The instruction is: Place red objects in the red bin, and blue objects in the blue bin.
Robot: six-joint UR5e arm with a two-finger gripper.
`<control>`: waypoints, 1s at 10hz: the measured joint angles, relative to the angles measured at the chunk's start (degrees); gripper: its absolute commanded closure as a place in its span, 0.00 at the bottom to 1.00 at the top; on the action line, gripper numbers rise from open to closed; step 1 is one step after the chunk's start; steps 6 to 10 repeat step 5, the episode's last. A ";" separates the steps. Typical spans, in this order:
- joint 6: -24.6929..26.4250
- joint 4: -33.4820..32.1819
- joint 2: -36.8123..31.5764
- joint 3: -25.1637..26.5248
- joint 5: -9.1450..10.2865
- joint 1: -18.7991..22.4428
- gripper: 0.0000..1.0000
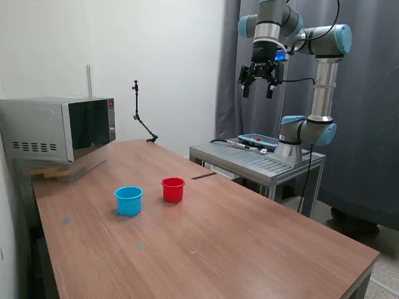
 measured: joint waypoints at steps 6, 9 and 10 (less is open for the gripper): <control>-0.33 0.04 -0.05 0.50 0.18 2.40 0.00; -0.33 0.04 -0.05 0.50 0.18 2.40 0.00; -0.33 0.04 -0.05 0.50 0.18 2.40 0.00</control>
